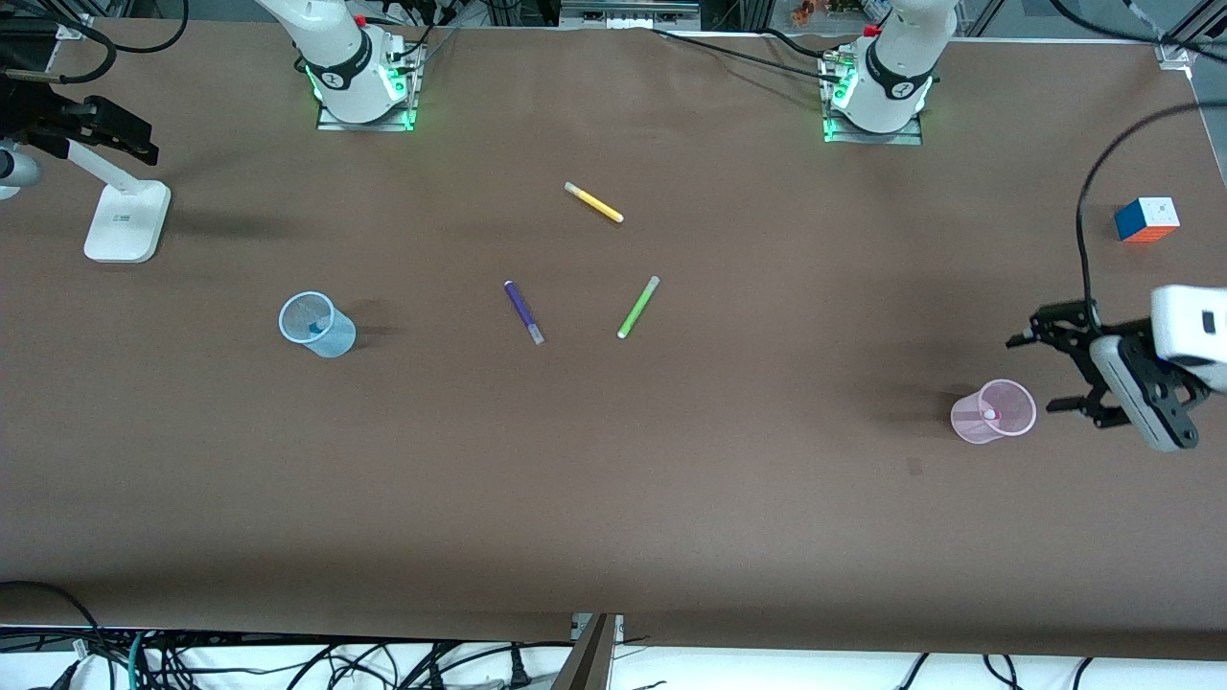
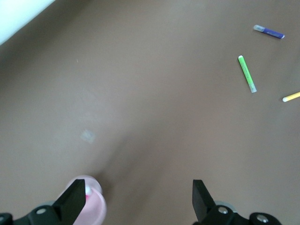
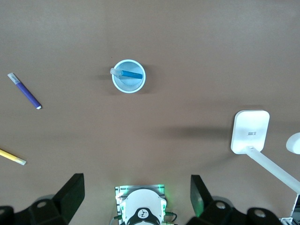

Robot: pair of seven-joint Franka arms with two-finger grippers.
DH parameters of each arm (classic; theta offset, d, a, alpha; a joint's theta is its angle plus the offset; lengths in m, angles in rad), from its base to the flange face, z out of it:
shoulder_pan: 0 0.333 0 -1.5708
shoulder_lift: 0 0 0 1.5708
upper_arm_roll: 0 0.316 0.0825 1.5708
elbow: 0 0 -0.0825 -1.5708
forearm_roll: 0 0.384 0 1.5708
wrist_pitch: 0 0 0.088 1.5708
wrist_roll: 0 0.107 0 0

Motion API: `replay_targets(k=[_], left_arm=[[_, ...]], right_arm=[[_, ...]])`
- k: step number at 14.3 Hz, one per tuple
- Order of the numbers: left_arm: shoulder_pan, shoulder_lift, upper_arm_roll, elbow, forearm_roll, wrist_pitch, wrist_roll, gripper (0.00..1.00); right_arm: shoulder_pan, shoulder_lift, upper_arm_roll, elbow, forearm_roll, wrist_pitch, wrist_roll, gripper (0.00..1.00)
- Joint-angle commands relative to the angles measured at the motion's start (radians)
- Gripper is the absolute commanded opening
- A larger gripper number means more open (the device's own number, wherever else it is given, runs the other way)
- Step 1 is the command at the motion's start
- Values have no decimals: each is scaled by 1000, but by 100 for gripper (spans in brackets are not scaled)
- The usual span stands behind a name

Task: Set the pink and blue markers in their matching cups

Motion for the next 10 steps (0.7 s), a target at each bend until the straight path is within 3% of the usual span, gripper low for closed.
replay_targets(k=[1,8,10], left_arm=[[-38,-91,20,-22,52,-81,-223,100],[-262,-200,14,-28,213,-242,-709,100],[-291,-200,13,-28,213,-259,-740,100]], right_arm=[[-11,9,9,29,-6,-26,3,100],[-11,9,9,28,-6,-26,3,100],[-11,11,9,28,-6,-26,3,100]])
